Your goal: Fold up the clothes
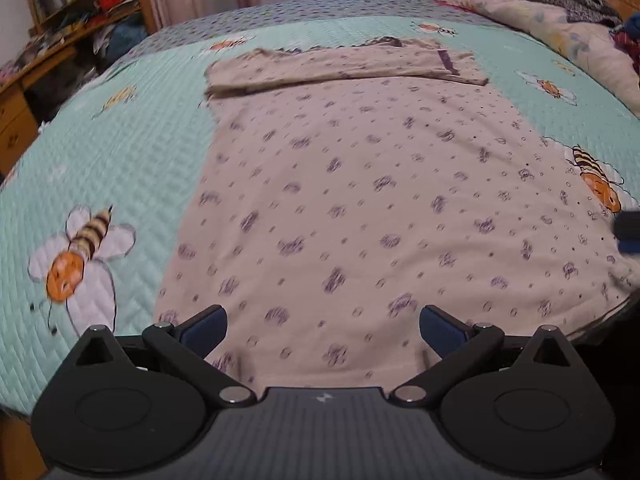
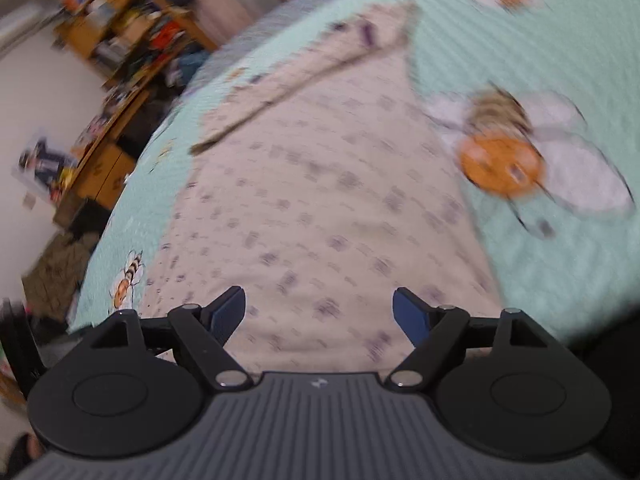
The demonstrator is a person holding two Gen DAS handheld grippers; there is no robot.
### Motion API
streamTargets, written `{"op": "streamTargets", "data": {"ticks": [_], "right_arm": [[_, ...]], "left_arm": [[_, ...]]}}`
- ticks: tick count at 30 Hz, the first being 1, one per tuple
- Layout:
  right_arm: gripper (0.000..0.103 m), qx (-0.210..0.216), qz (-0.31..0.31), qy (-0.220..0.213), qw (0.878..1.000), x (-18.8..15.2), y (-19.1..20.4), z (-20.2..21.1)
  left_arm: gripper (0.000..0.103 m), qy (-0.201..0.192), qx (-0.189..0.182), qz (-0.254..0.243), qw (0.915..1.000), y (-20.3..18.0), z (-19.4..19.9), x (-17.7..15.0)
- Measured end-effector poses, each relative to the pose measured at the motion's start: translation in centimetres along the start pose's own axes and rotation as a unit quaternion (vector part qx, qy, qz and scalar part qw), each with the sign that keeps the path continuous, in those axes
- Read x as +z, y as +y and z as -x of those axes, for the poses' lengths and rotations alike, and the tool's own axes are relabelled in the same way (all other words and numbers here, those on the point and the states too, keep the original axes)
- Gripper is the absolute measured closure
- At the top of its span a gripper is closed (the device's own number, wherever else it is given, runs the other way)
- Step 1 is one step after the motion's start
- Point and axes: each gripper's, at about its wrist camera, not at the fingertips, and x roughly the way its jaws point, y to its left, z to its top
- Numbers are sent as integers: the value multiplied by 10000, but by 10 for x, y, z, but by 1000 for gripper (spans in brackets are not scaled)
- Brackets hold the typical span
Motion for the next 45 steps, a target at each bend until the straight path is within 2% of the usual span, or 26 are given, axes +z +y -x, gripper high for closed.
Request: {"op": "streamTargets", "data": {"ticks": [1,3,7,11,13,17,20,23,26,30,45], "right_arm": [[16,-74,217,-92,9997,4,10,-6],[16,-337,500,-98,9981,10,26,-24],[16,-1046,1015,311,9888,4,37,-68],[15,-1413,1993,310,9692,-29,44,-67],[14,-1467,2215,349,9634,-44,45,-57],[13,-1387,2095,564,9663,-63,38,-40],[13,-1036,1673,462,9794,-59,36,-22],[13,-737,1305,168,9886,-41,39,-13],[13,-850,1324,-51,9875,-23,44,-17],[13,-902,1295,-25,9875,-7,46,-31],[13,-850,1412,97,9863,-1,59,-51]], "left_arm": [[1,21,38,-32,10000,-3,-3,4],[1,62,115,-95,9999,-9,-8,11],[1,278,63,31,9996,-13,-27,13],[1,391,-27,204,9990,-10,-33,4],[1,415,-54,304,9987,-8,-34,0],[1,493,-81,399,9980,-8,-29,-6],[1,529,-96,405,9977,-8,-25,-7],[1,509,-114,453,9976,-5,-21,-1],[1,465,-81,482,9977,-1,-19,4],[1,451,-88,510,9976,2,-17,6],[1,448,-83,455,9979,2,-24,14]]}}
